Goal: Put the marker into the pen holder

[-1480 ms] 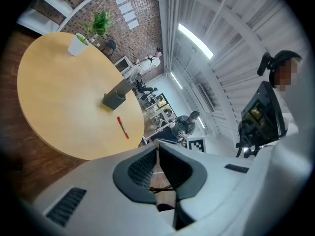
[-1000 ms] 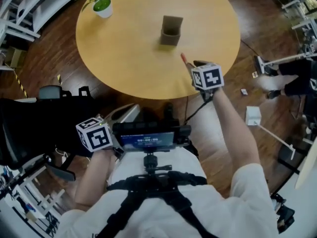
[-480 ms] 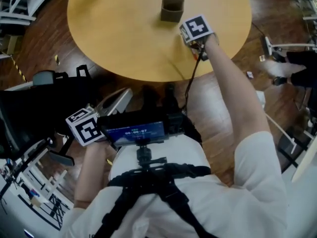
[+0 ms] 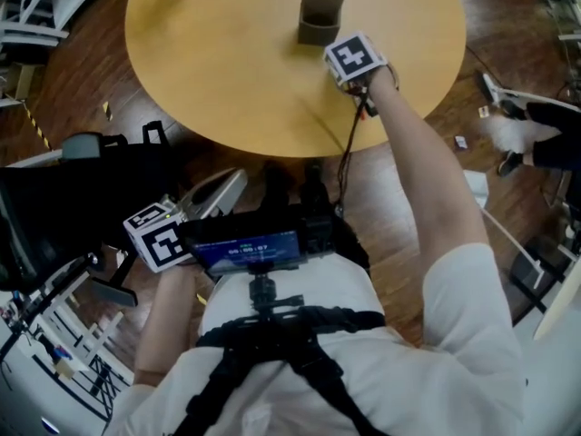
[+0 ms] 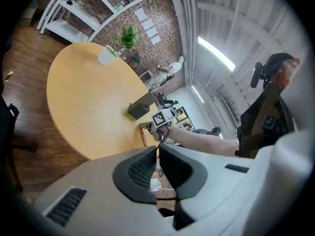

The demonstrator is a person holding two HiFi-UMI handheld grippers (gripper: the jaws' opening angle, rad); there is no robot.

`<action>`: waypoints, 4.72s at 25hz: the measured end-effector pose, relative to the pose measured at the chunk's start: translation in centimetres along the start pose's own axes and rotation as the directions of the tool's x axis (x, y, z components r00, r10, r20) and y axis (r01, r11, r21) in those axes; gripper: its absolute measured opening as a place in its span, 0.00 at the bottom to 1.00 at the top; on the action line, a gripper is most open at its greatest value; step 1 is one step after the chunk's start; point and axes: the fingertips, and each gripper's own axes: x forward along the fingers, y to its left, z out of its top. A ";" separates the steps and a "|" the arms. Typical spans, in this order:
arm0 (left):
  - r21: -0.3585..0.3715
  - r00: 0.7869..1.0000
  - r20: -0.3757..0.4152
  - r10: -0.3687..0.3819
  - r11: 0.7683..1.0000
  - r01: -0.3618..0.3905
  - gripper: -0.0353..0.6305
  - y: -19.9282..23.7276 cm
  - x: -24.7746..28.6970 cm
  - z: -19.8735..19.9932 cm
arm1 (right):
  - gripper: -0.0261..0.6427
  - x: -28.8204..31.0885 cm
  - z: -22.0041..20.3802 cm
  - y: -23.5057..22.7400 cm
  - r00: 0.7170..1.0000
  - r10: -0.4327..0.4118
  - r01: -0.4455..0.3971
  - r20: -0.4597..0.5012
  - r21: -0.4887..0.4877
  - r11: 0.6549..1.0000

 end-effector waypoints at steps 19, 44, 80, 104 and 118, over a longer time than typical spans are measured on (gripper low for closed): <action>0.026 0.995 -0.037 -0.094 0.995 0.095 0.06 -1.4 1.9 0.6 | 0.08 -13.2 2.5 -1.0 0.894 0.043 -0.105 0.445 0.116 0.988; 0.012 0.999 -0.010 -0.049 0.999 0.049 0.06 -1.2 2.0 -0.1 | 0.25 -1.2 -5.7 4.5 0.996 -0.015 -0.007 0.091 0.230 0.973; 0.051 0.988 0.020 -0.155 0.987 0.154 0.06 -2.4 2.6 1.0 | 0.14 -13.5 5.9 -0.2 0.977 0.099 -0.034 0.189 -0.323 0.946; 0.092 0.988 0.091 -0.127 0.989 0.119 0.06 -1.6 1.3 2.9 | 0.19 -11.1 9.1 -4.3 0.939 0.013 -0.034 0.345 0.055 0.998; 0.110 0.990 0.035 -0.138 0.985 0.134 0.06 -0.3 1.5 3.0 | 0.17 -15.6 2.0 -1.0 0.857 -0.031 -0.146 0.515 0.299 0.943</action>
